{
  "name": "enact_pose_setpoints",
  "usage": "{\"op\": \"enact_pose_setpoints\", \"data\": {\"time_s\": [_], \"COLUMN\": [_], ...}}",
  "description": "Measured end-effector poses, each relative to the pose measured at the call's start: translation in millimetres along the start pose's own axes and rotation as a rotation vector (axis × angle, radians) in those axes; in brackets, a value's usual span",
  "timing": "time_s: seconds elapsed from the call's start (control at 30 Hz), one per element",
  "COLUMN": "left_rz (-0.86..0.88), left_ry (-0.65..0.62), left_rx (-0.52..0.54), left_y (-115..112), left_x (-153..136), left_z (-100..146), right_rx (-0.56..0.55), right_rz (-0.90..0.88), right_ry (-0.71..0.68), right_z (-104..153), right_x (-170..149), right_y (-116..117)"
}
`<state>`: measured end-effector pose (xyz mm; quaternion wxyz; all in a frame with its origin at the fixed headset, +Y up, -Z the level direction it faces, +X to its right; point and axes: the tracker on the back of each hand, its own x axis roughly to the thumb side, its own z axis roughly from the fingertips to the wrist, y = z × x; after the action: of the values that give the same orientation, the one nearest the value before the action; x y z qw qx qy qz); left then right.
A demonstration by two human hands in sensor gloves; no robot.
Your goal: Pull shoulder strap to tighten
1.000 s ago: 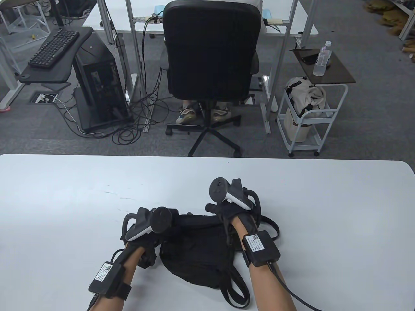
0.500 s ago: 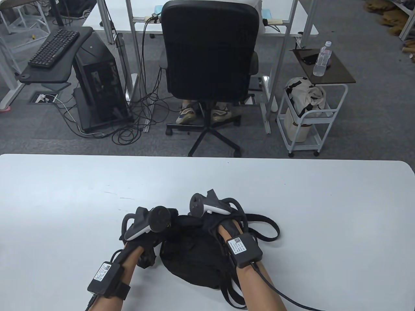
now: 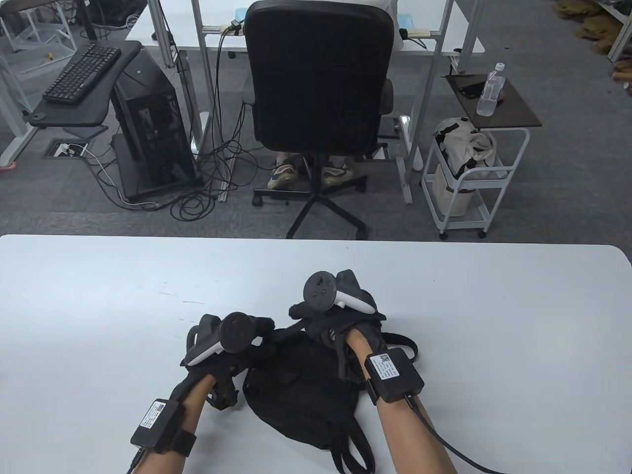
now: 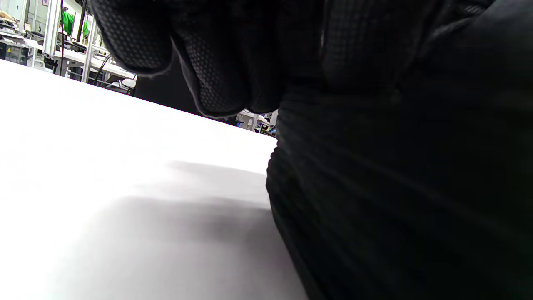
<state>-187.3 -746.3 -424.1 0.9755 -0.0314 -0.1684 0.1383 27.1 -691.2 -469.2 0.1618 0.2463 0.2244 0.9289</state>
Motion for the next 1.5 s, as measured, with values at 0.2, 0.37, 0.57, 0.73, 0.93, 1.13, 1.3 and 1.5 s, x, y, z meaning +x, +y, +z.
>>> {"op": "enact_pose_setpoints", "data": {"time_s": [0.2,0.37,0.57,0.73,0.93,1.13,1.3,1.5], "left_rz": [-0.021,-0.017,-0.029,-0.050,-0.013,-0.003,-0.065,-0.181], "left_ry": [0.001,0.003,0.004,0.000,-0.001,-0.013,-0.011,-0.016], "left_rx": [-0.008,-0.001,0.022,0.029,0.030,0.022,0.011,0.025], "left_y": [-2,1,3,4,4,5,5,11], "left_x": [-2,-2,1,5,2,0,-1,11], "left_z": [0,1,1,2,1,1,2,4], "right_rx": [0.102,0.141,0.165,0.233,0.287,0.325,0.296,0.316], "right_rz": [-0.301,-0.424,-0.256,-0.258,-0.456,-0.638,-0.558,-0.474], "right_ry": [-0.105,-0.071,0.093,0.038,-0.134,-0.221,-0.101,-0.009], "right_z": [-5,-3,-2,-4,-19,-33,-23,-5], "right_x": [-21,-33,-36,-26,-24,-28,-44,-54], "right_y": [2,4,-2,-5,3,12,4,3]}}
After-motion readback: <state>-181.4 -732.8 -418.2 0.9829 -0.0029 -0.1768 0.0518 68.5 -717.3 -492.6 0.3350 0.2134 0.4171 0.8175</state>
